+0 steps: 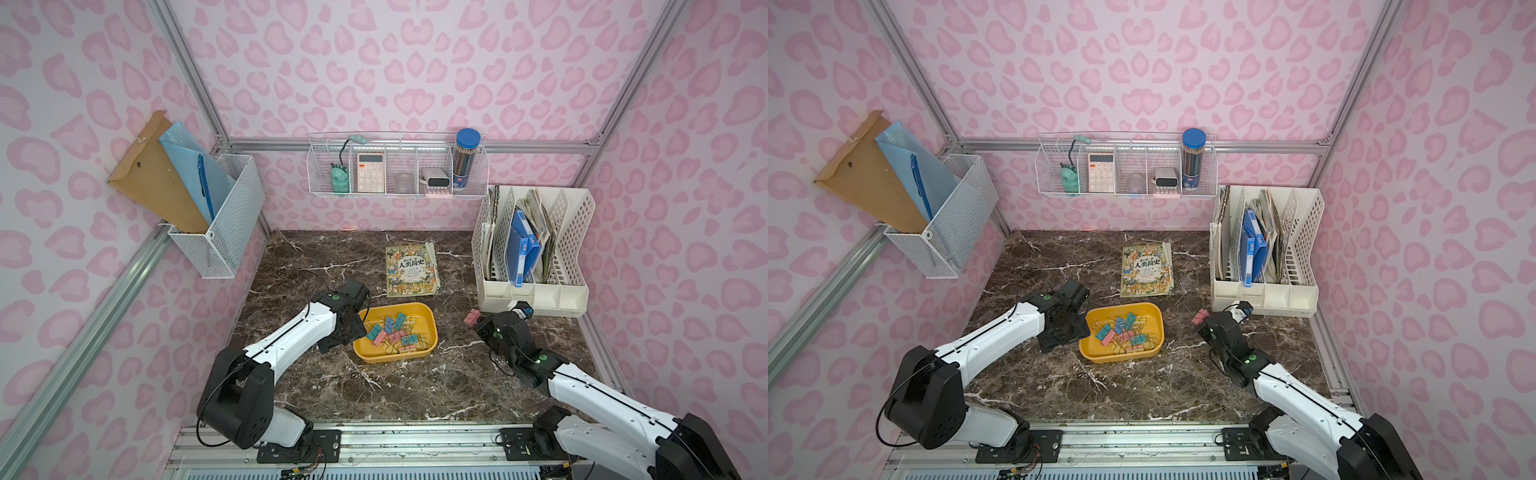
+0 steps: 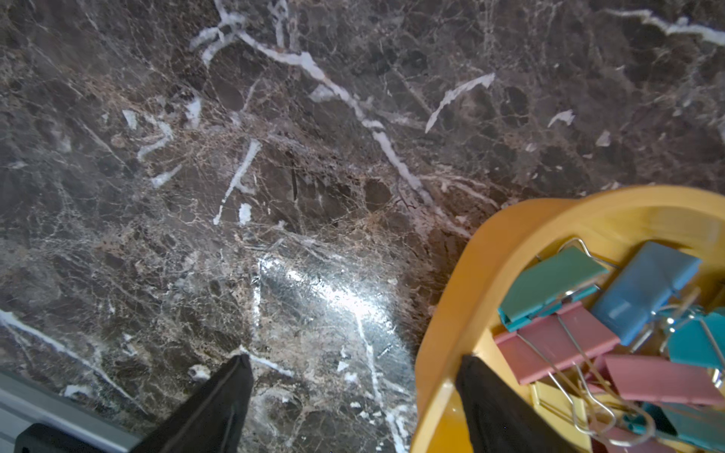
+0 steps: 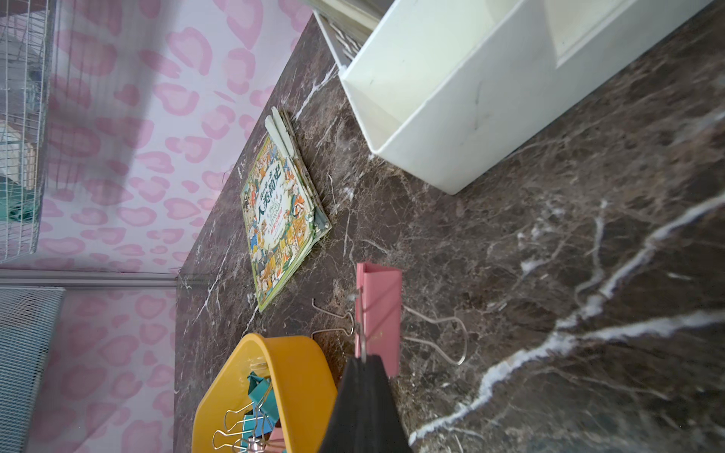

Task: Take out the binder clips from the storage box
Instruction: Adjust the storage box at the center of the board.

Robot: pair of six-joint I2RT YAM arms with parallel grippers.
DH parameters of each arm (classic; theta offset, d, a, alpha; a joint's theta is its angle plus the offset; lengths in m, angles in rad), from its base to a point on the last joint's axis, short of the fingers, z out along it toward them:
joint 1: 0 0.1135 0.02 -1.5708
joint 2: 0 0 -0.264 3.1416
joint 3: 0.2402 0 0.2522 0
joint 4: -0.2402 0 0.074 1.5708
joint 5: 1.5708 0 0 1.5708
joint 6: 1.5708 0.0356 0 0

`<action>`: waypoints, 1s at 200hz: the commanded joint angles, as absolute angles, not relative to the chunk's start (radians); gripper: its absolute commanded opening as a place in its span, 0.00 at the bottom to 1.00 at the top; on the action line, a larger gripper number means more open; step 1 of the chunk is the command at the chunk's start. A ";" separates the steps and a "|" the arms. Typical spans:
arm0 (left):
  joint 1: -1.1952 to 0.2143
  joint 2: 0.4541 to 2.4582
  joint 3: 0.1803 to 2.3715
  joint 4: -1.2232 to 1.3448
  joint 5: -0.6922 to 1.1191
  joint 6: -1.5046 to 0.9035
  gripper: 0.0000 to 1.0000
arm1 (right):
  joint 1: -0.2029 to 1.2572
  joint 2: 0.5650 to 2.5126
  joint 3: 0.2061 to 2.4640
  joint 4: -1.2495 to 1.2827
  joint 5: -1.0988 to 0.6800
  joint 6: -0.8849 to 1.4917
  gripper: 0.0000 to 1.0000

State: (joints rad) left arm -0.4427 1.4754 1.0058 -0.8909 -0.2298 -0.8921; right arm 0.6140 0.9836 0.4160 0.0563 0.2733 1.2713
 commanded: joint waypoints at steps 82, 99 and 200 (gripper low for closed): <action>-0.431 1.481 1.057 -0.956 -0.265 -0.856 0.81 | 0.606 1.009 0.391 0.143 0.232 1.263 0.00; -0.431 1.463 1.041 -0.903 -0.217 -0.831 0.80 | 0.606 1.018 0.393 0.143 0.233 1.256 0.00; -0.433 1.550 1.058 -0.608 0.050 -0.792 0.78 | 0.611 1.110 0.417 0.137 0.198 1.313 0.00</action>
State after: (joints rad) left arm -0.4324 1.5169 1.0260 -0.6895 -0.0338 -0.8078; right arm 0.6075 1.0882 0.4164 0.1188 0.2054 1.2648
